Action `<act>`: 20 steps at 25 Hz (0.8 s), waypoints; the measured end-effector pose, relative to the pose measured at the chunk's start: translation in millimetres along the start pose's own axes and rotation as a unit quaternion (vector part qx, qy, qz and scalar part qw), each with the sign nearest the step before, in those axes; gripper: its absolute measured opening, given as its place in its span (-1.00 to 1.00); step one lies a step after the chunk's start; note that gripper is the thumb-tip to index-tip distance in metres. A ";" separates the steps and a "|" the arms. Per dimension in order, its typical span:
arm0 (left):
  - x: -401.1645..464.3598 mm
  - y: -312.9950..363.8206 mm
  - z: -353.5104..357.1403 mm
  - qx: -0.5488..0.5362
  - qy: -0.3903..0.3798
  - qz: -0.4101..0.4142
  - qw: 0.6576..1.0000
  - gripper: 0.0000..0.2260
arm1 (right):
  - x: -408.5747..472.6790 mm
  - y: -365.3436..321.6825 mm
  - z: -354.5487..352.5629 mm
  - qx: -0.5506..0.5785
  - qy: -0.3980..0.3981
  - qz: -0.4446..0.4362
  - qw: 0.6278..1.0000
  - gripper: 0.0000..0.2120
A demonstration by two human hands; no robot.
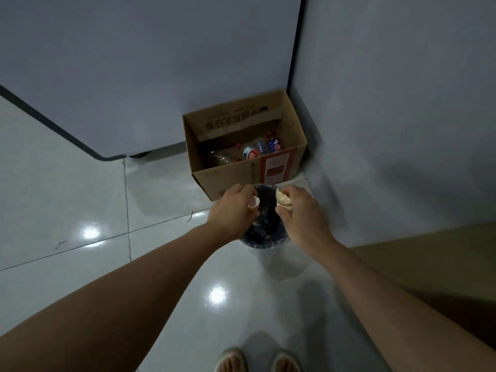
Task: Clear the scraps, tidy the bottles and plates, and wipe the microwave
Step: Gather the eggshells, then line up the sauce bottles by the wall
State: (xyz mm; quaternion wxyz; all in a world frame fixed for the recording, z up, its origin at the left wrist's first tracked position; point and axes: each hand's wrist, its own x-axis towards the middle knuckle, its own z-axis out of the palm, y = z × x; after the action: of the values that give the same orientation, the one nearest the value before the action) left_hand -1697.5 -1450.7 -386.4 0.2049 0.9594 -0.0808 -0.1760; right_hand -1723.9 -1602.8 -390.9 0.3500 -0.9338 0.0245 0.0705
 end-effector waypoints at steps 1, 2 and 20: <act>9.8 -10.7 17.4 0.003 0.002 0.002 1.000 -0.69 | 5.7 12.9 18.0 -0.002 0.000 -0.001 1.000 -0.70; 19.4 -20.8 34.4 0.003 0.004 0.003 1.000 -0.69 | 11.4 25.5 35.7 -0.005 -0.001 -0.004 1.000 -0.70; 109.1 -106.4 187.8 0.054 0.009 0.019 0.998 -0.53 | 79.6 152.1 194.6 -0.078 -0.109 -0.023 0.991 -0.39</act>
State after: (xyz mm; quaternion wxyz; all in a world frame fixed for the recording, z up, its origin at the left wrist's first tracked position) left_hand -1657.4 -1447.9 -624.9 0.1570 0.9688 -0.1070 -0.1591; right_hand -1682.0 -1589.3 -646.7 0.2783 -0.9453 -0.0408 0.1651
